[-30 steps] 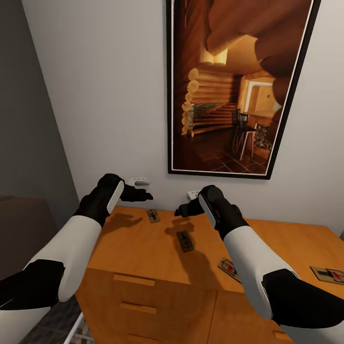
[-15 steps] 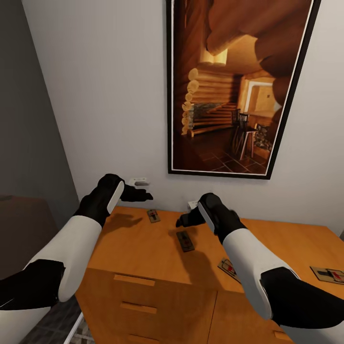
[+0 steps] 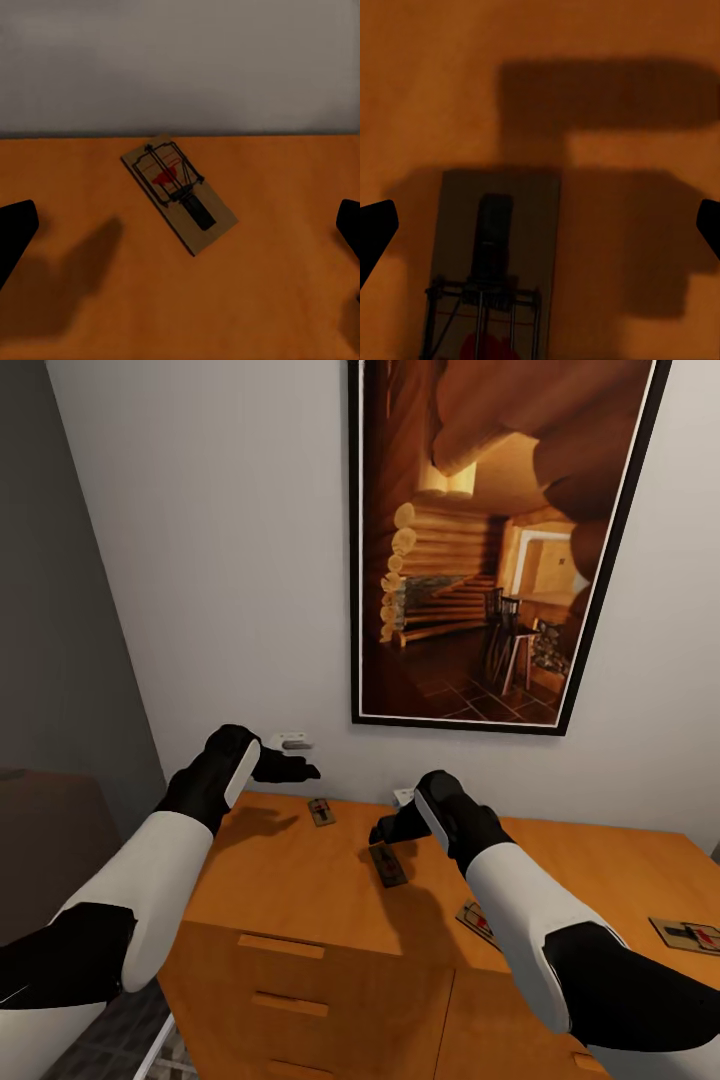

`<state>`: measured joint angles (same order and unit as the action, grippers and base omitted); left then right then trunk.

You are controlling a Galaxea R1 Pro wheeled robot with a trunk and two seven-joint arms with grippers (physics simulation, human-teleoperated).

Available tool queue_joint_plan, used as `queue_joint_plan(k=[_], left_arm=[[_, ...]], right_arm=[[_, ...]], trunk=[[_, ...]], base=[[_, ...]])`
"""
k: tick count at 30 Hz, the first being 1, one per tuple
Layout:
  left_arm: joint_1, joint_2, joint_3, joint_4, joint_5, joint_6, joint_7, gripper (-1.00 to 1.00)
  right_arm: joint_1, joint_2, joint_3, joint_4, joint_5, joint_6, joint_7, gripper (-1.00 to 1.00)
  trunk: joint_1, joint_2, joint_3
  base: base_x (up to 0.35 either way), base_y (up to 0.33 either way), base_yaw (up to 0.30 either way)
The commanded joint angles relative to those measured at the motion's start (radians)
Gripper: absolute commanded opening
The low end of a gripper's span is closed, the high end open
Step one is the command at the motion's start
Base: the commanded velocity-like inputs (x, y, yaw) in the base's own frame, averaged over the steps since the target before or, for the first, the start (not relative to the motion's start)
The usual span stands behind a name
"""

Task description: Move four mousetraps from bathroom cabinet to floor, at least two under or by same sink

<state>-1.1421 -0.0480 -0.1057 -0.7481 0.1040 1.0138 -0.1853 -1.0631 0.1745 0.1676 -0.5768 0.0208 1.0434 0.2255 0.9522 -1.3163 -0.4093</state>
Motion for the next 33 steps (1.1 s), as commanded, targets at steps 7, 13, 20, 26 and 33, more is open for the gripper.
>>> queue_joint_plan(k=[7, 13, 20, 26, 33], left_arm=[[-0.001, 0.002, -0.002, -0.004, 0.01, 0.009, 0.003, 1.0], [-0.001, 0.002, -0.002, -0.007, 0.011, 0.011, 0.002, 1.0], [-0.001, 0.002, -0.002, -0.004, 0.011, 0.012, 0.002, 1.0], [-0.001, 0.002, -0.002, -0.002, 0.011, 0.012, 0.003, 1.0], [-0.001, 0.002, -0.003, -0.001, 0.011, 0.011, 0.003, 1.0]], right_arm=[[0.0, 0.0, 0.001, 0.0, 0.003, 0.004, 0.002, 1.0], [0.0, 0.0, 0.001, 0.0, 0.004, 0.004, 0.002, 1.0], [0.0, 0.0, 0.001, 0.0, 0.004, 0.004, 0.001, 1.0], [0.0, 0.0, 0.0, -0.007, 0.004, 0.004, 0.001, 1.0], [0.0, 0.0, -0.007, -0.011, 0.004, 0.004, 0.0, 1.0]], trunk=[[0.0, -0.001, -0.001], [0.0, -0.001, -0.001], [0.0, -0.001, -0.001], [0.0, -0.001, -0.001], [0.0, -0.001, -0.001]], base=[[-0.035, 0.0, 0.0], [-0.209, 0.0, 0.0], [-0.062, 0.0, 0.0], [-0.012, 0.0, 0.0], [-0.002, 0.0, 0.0]])
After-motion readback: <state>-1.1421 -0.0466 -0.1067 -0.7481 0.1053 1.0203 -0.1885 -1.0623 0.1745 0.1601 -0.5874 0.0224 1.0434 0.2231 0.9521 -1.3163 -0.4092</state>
